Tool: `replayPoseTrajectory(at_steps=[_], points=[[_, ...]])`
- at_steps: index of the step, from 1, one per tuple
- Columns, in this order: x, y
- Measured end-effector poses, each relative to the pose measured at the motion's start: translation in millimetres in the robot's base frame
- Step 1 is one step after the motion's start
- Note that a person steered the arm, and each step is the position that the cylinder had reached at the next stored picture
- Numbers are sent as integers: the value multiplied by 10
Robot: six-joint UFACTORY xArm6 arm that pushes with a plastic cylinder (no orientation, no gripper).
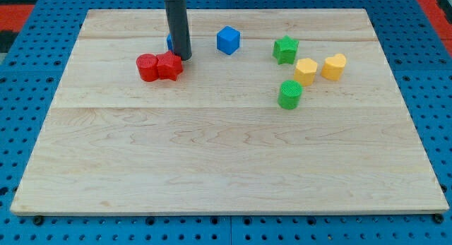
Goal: Slightly push the blue cube up
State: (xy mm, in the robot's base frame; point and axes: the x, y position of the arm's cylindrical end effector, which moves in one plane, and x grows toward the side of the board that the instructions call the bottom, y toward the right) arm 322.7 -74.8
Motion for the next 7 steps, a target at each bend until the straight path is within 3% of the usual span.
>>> replayPoseTrajectory(at_steps=[7], points=[[-124,1064]])
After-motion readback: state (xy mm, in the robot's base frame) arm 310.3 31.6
